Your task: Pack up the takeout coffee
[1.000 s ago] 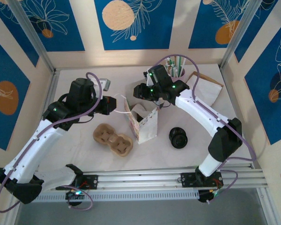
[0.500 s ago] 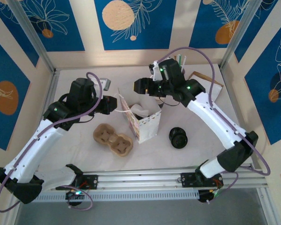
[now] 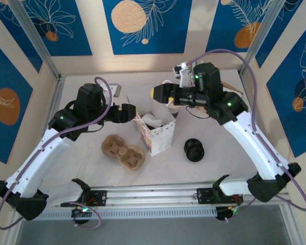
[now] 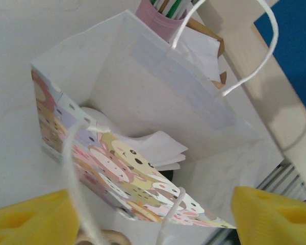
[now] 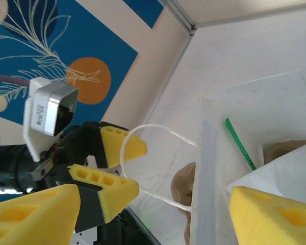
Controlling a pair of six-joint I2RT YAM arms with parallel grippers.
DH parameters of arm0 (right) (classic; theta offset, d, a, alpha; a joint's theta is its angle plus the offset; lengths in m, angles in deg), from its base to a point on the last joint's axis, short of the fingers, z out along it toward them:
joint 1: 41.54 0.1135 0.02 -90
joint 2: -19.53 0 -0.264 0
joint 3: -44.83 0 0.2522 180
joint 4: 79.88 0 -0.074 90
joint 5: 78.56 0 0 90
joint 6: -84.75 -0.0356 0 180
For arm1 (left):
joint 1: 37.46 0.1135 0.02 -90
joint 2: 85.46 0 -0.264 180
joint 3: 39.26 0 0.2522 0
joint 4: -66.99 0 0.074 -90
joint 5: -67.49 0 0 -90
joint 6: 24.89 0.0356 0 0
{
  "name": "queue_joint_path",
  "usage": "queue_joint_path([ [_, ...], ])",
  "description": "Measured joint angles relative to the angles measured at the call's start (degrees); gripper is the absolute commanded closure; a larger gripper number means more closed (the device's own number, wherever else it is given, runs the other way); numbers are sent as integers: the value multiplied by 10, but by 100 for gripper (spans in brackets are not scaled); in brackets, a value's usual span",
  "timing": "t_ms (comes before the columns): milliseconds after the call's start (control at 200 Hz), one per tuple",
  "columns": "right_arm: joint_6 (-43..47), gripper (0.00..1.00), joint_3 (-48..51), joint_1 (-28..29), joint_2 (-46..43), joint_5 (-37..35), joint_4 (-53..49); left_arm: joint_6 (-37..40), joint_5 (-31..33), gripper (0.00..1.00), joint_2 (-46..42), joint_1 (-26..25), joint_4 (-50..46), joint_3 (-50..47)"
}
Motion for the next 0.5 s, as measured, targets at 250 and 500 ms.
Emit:
queue_joint_path([
  [250, 0, 21, 23, -74, -82, 16, -16, -5, 16, 0, -52, 0, -6, 28],
  [500, -13, 21, 70, -195, -134, 67, -25, -5, 102, 0, -147, 0, -24, 38],
])
